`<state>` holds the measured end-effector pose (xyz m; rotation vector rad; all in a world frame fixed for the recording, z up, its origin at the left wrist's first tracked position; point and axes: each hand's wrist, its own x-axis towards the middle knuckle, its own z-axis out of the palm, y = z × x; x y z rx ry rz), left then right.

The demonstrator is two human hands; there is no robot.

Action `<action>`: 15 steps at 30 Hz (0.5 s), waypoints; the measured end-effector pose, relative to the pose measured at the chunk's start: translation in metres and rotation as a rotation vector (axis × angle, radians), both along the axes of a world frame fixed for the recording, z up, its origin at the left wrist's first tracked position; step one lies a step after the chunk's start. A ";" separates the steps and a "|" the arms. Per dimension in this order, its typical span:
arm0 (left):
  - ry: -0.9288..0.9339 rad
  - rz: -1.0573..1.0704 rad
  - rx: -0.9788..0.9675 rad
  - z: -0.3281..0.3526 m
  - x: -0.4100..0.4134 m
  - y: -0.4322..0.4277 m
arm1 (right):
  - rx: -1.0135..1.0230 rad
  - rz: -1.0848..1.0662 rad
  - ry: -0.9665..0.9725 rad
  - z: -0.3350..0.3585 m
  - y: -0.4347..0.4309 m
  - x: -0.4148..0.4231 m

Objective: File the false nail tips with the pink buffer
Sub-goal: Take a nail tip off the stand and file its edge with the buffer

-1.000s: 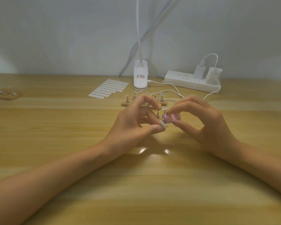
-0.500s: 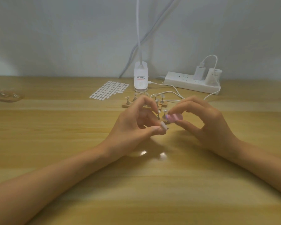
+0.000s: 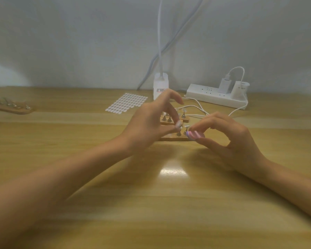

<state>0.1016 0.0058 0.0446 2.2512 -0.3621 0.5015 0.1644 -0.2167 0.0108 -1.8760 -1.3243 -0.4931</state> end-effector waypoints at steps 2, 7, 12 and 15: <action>0.024 0.047 0.039 -0.005 0.004 -0.002 | -0.002 -0.001 0.006 -0.001 0.000 0.000; 0.127 0.110 0.047 -0.018 0.009 0.000 | -0.014 -0.016 0.002 -0.002 0.000 0.001; 0.157 0.116 0.021 -0.021 0.011 0.002 | 0.008 -0.024 0.022 0.000 0.000 0.003; 0.142 0.119 0.021 -0.022 0.010 0.001 | 0.018 -0.064 0.066 0.000 0.001 0.001</action>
